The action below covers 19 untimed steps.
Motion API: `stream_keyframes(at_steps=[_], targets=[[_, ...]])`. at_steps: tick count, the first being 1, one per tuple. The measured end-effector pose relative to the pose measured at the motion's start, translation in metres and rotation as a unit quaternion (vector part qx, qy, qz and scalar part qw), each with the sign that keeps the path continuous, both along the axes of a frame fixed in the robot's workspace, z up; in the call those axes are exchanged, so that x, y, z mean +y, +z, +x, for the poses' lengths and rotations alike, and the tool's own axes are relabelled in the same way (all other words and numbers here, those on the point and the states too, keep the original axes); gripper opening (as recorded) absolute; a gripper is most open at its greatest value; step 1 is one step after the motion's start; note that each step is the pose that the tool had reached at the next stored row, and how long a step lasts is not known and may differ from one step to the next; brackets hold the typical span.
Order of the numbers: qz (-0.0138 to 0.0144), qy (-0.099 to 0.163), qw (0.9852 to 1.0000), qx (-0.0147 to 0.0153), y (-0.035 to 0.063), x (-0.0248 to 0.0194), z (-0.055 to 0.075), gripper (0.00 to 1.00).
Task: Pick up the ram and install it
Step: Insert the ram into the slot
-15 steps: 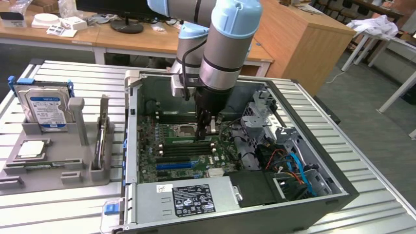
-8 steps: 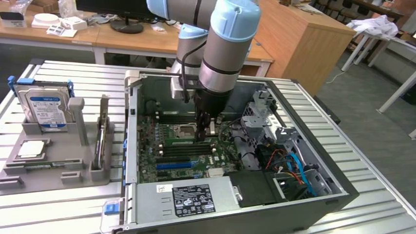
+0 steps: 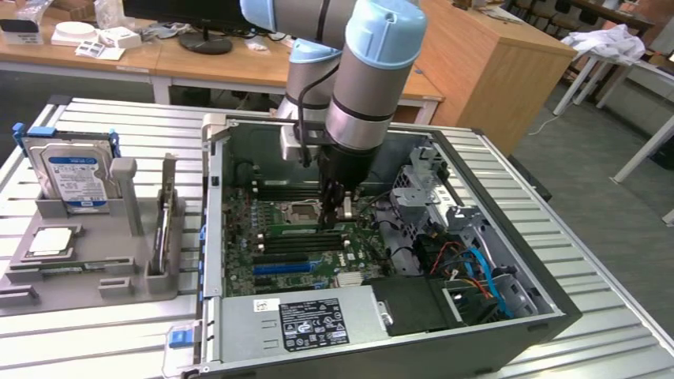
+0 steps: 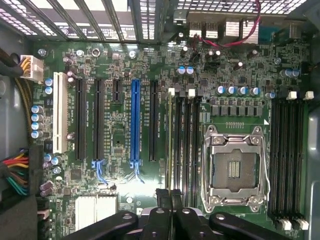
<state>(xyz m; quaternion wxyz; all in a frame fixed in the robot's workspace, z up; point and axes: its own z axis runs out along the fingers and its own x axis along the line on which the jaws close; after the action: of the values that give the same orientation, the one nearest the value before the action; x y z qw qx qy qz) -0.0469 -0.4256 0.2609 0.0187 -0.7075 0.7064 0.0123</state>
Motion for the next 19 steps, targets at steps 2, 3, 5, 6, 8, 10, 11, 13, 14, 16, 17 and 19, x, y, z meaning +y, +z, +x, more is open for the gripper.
stream_keyframes(at_steps=[2,3,5,6,8,10,11,13,14,16,17,19], targets=[[-0.0001,0.0,1.0,0.0,0.0,0.0,0.0,0.11],[0.0,0.0,1.0,0.0,0.0,0.0,0.0001,0.11],[0.0003,0.0,1.0,-0.0001,-0.0005,0.0007,0.0002,0.11],[0.0004,0.0,1.0,0.0,-0.0007,0.0015,0.0002,0.11],[0.0007,0.0,1.0,0.0,-0.0012,0.0026,0.0002,0.11],[0.0007,0.0,1.0,0.0,-0.0013,0.003,0.0002,0.11],[0.0007,0.0,1.0,0.0,-0.0014,0.0032,0.0001,0.11],[0.0007,0.0,1.0,0.0,-0.0026,0.0034,0.0002,0.11],[0.0007,0.0,1.0,0.0,-0.0033,0.0035,0.0002,0.11],[0.0007,-0.001,1.0,0.0,-0.0046,0.0036,0.0001,0.11],[0.0007,-0.001,1.0,0.0,-0.0053,0.0036,0.0001,0.11],[0.0008,-0.001,1.0,0.0,-0.0065,0.0037,0.0001,0.11]])
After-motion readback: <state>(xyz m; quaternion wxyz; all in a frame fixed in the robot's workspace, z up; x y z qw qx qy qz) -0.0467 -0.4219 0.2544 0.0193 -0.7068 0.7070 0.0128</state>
